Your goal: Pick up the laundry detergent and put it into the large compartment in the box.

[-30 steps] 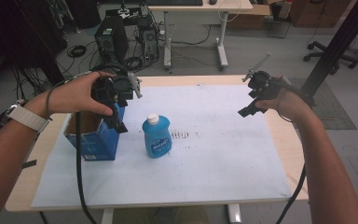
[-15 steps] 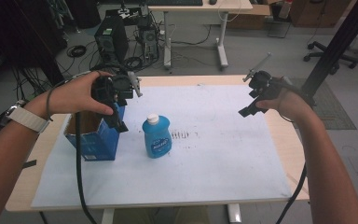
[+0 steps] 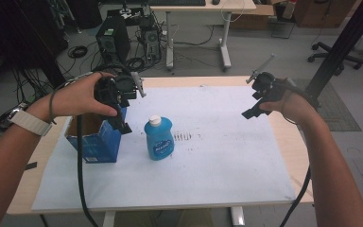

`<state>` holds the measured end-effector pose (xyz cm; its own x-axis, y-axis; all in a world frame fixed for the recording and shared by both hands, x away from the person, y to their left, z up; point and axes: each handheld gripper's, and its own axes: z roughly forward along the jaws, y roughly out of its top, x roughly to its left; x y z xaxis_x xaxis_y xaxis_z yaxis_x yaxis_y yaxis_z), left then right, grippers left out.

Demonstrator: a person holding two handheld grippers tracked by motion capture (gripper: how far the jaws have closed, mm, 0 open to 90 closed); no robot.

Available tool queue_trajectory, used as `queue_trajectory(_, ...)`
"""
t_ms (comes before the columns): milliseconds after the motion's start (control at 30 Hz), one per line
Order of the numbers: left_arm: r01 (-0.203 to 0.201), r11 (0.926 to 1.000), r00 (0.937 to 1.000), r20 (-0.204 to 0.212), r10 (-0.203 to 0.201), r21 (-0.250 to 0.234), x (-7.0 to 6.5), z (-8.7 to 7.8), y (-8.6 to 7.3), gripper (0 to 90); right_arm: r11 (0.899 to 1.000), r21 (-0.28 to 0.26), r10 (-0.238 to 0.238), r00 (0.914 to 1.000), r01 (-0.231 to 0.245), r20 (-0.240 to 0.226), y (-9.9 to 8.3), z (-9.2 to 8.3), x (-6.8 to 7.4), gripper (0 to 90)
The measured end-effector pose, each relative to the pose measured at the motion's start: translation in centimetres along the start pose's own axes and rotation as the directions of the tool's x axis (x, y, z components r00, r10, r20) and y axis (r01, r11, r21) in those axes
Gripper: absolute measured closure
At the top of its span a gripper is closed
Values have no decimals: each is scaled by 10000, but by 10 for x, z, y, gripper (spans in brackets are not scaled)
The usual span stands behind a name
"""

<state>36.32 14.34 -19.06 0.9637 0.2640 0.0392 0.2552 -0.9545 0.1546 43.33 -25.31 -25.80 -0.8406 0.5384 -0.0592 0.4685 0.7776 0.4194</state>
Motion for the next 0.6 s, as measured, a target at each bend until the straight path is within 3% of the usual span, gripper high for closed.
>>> queue_trajectory(400,690,9976,9974,-220,-691,-74,-2,-4,4,94,10000,-52,-82,10000,82,23,1,0,2,87)
queue_trajectory(600,1375,9904,9897,-376,-1379,-148,-2,-7,8,88,10000,-2,-99,10000,99,-10,2,1,3,81)
